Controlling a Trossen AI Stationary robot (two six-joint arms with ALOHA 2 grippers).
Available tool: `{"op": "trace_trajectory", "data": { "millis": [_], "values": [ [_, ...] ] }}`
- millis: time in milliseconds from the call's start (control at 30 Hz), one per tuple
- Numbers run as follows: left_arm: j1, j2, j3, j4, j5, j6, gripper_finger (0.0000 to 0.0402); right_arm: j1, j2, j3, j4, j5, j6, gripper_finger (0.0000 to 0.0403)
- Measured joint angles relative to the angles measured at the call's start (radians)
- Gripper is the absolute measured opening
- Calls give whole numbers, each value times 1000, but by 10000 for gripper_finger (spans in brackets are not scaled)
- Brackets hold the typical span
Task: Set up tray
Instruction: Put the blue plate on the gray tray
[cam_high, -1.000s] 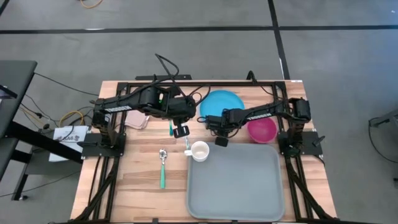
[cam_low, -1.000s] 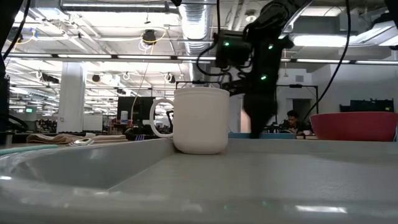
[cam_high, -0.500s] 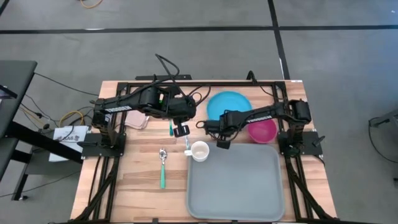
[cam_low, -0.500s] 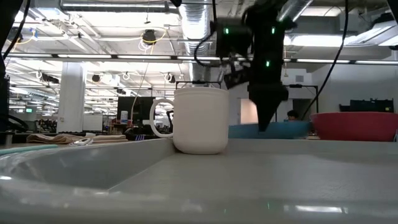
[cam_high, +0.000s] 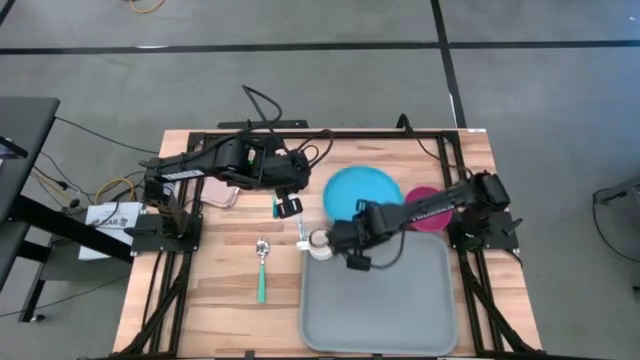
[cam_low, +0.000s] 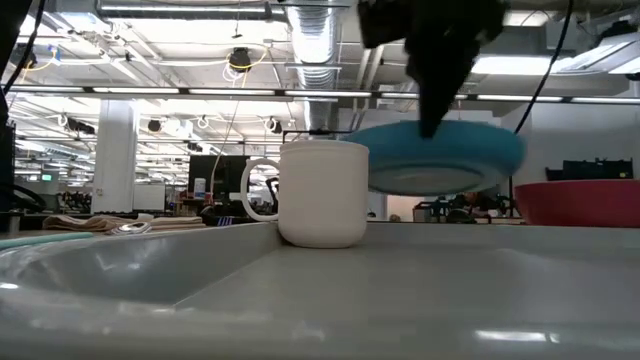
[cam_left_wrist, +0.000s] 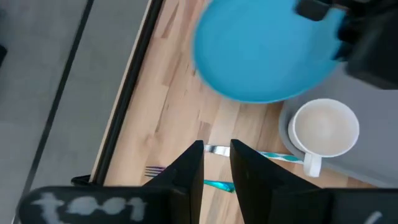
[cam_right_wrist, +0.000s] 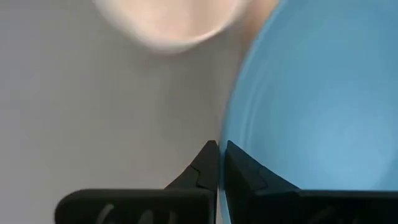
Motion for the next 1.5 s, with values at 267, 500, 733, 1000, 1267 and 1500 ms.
{"op": "trace_trajectory", "data": {
  "millis": [267,500,733,1000,1267,1500],
  "values": [
    [-5,-13,0,0,1,-10,67,188,0,3,-85,-45,248,5],
    [-4,-13,0,0,2,-12,67,311,0,2,25,-91,285,7],
    [-4,-13,0,0,2,-15,67,394,0,2,68,-174,388,6],
    [-6,-13,0,0,2,-15,67,435,0,2,156,-220,399,8],
    [-6,-12,0,0,2,-14,67,435,6,2,221,-210,371,25],
    [-6,-12,0,0,2,-14,67,413,6,2,224,-170,368,55]
  ]
}}
